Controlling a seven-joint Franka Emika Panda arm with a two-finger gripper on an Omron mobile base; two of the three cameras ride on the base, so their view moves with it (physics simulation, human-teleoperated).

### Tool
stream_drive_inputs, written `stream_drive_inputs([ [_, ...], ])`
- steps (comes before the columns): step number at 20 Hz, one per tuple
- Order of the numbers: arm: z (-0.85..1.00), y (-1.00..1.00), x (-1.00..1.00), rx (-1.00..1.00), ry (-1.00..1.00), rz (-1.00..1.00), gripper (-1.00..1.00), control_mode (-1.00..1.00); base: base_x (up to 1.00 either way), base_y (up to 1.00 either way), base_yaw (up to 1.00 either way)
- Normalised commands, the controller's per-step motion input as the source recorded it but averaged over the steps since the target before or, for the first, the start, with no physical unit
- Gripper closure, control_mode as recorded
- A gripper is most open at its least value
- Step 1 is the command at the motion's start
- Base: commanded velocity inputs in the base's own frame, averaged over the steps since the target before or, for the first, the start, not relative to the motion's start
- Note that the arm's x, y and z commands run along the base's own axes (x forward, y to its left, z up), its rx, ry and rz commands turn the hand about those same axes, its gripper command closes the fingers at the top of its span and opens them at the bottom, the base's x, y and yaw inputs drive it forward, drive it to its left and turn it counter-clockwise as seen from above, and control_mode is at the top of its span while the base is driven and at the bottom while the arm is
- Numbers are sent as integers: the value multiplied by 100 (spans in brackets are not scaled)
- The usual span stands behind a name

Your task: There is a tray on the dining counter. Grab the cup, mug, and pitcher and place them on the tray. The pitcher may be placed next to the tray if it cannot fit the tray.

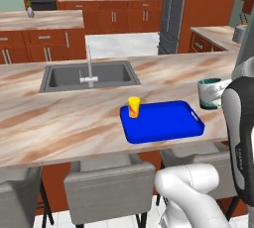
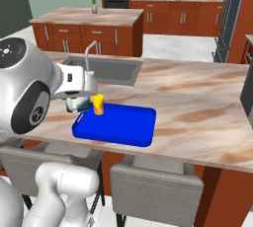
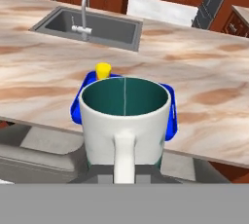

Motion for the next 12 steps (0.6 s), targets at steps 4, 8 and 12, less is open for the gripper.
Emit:
stream_drive_inputs([
  [4, -31, 0, 46, 1, 0, 6, 100, -100, 0, 0, 0],
  [8, -37, 0, 28, 8, 0, 12, 100, -100, 0, 0, 0],
  [12, -38, 0, 27, 10, 0, 14, 100, -100, 0, 0, 0],
])
